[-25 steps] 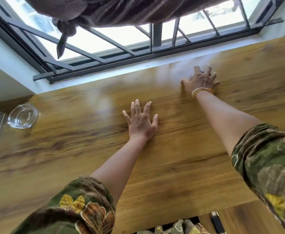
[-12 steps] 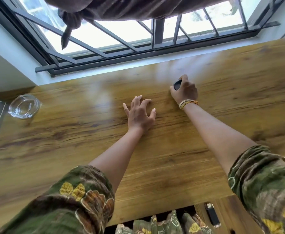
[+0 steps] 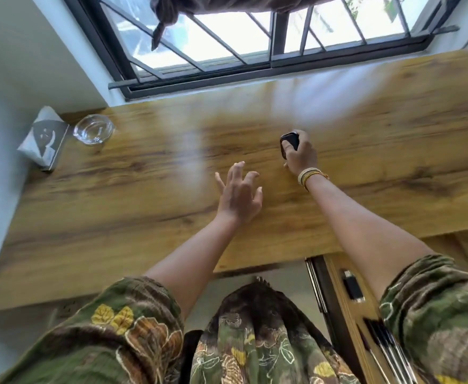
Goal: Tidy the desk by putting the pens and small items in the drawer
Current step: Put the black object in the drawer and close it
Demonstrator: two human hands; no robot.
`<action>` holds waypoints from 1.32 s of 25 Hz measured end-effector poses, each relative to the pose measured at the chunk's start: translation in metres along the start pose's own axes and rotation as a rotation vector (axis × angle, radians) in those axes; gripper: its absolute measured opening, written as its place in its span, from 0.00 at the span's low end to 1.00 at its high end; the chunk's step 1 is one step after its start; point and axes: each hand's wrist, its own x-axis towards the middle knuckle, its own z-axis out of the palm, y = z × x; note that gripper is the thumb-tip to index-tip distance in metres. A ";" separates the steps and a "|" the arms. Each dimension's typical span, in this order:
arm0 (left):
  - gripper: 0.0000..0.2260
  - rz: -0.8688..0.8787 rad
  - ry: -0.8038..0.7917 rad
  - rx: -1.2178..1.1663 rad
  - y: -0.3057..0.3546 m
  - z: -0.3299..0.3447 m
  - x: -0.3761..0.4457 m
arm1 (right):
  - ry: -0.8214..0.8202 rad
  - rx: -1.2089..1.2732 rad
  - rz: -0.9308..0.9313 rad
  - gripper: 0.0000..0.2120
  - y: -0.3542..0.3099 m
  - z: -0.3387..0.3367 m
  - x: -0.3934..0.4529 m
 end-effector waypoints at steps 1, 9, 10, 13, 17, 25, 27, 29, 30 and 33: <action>0.17 0.006 -0.005 0.012 0.000 -0.001 -0.017 | 0.000 0.099 0.021 0.20 0.002 -0.001 -0.016; 0.21 0.021 -0.084 0.038 0.008 0.011 -0.125 | -0.036 0.554 0.263 0.14 0.025 -0.041 -0.140; 0.22 -0.012 -0.091 0.034 0.011 0.013 -0.130 | -0.070 0.604 0.300 0.12 0.029 -0.051 -0.151; 0.23 -0.127 -0.118 0.010 0.029 0.018 -0.140 | -0.189 0.612 0.352 0.10 0.048 -0.081 -0.177; 0.25 -0.245 -0.085 0.026 0.065 0.027 -0.164 | -0.216 0.593 0.379 0.06 0.076 -0.118 -0.204; 0.16 -0.251 0.125 -0.116 0.174 0.070 -0.276 | -0.310 0.490 0.353 0.12 0.162 -0.204 -0.279; 0.18 -0.342 0.100 -0.252 0.201 0.080 -0.305 | -0.315 0.428 0.332 0.15 0.180 -0.224 -0.294; 0.23 -0.437 0.026 -0.385 0.228 0.084 -0.334 | -0.377 0.358 0.341 0.14 0.197 -0.245 -0.308; 0.25 -0.488 -0.022 -0.426 0.239 0.085 -0.345 | -0.419 0.311 0.361 0.12 0.205 -0.254 -0.314; 0.32 -0.539 -0.109 -0.418 0.260 0.088 -0.373 | -0.538 0.192 0.456 0.05 0.233 -0.270 -0.326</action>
